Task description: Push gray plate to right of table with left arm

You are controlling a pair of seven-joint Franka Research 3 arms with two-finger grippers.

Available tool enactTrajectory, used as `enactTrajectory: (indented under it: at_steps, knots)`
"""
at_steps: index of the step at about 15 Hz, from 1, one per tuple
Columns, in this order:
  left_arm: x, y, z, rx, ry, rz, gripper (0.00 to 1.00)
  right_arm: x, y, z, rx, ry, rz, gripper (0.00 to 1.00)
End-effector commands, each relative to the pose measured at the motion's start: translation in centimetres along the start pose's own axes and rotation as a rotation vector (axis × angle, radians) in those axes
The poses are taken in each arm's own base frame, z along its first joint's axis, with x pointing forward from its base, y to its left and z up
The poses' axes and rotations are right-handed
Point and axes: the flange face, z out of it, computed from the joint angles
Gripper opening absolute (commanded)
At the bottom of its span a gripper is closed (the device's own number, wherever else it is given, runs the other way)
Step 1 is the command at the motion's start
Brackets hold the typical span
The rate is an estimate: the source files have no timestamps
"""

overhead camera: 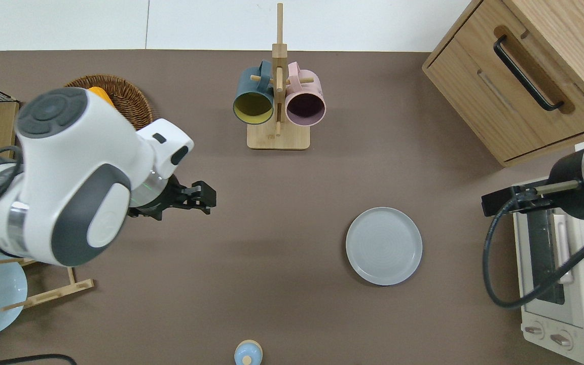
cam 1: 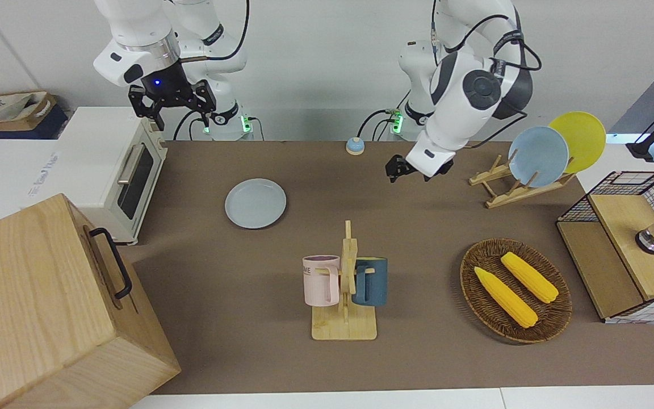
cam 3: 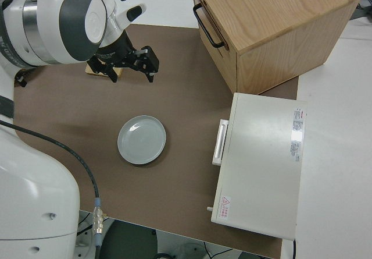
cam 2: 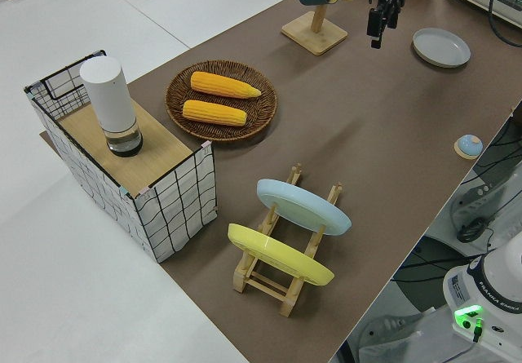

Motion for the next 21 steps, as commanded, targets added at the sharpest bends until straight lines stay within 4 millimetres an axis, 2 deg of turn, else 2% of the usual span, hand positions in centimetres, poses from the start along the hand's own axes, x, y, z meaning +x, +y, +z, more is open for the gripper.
enactTrajectory:
  at_steps: [1, 3, 7, 10, 14, 17, 21]
  knots:
    - [-0.9, -5.0, -3.6, 0.008, 0.021, 0.028, 0.99, -0.4, 0.3, -0.3, 0.008, -0.005, 0.003, 0.983]
    - [-0.8, -6.7, -5.2, 0.035, 0.055, 0.009, 0.99, -0.4, 0.2, -0.3, 0.007, -0.005, 0.002, 0.983]
    - [-0.7, -8.6, -8.4, 0.074, 0.099, -0.019, 0.99, -0.4, 0.2, -0.3, 0.007, -0.004, 0.003, 0.983]
    - [-0.5, -10.5, -9.4, 0.106, 0.122, -0.037, 0.99, -0.4, 0.2, -0.3, 0.007, -0.005, 0.003, 0.983]
    - [-0.5, -11.0, -10.2, 0.143, 0.133, 0.044, 0.99, -0.4, 0.3, -0.3, 0.009, -0.005, 0.003, 0.983]
    - [-0.4, -12.5, -10.3, 0.141, 0.129, 0.087, 0.99, -0.4, 0.2, -0.3, 0.007, -0.005, 0.003, 0.983]
    - [-0.4, -12.4, -10.6, 0.128, 0.132, 0.104, 0.99, -0.4, 0.2, -0.3, 0.007, -0.005, 0.002, 0.983]
